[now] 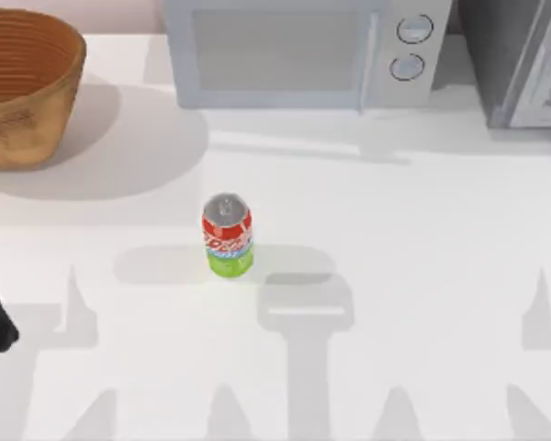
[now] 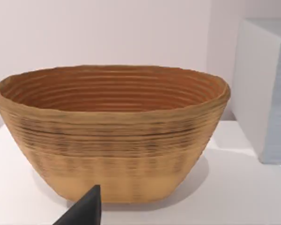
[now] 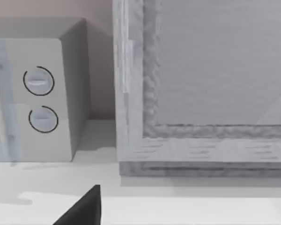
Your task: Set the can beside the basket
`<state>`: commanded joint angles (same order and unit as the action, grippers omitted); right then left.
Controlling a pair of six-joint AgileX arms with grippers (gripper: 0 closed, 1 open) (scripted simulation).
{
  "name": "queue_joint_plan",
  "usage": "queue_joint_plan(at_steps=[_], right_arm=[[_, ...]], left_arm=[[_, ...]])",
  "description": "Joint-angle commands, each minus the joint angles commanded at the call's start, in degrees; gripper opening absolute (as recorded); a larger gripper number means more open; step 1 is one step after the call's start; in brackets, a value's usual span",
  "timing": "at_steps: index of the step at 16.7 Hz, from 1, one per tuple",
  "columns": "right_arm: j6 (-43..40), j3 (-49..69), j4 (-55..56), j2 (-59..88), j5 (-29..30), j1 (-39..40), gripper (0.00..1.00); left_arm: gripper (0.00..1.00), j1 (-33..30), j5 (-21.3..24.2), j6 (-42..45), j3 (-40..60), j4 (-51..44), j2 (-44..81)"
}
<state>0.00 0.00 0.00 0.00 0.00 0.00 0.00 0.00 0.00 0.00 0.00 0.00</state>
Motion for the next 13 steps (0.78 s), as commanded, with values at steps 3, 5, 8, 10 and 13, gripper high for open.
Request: queue_joint_plan(at_steps=[3,5,8,10,13], right_arm=[[0.0,0.0,0.0,0.0,0.0,0.0,1.00],[0.0,0.0,0.0,0.0,0.0,0.0,1.00],[0.0,0.0,0.0,0.0,0.0,0.0,1.00],[0.0,0.0,0.0,0.0,0.0,0.0,1.00],[0.0,0.0,0.0,0.0,0.0,0.0,1.00]], left_arm=[[1.00,-0.2,0.0,0.1,0.4,-0.3,0.5],[1.00,-1.1,0.1,0.7,2.7,-2.1,3.3],[1.00,-3.5,0.2,2.1,9.3,-7.1,11.3],[1.00,-5.5,0.2,3.2,15.7,-11.6,18.7],[1.00,-9.2,0.1,5.1,27.4,-19.7,32.0]])
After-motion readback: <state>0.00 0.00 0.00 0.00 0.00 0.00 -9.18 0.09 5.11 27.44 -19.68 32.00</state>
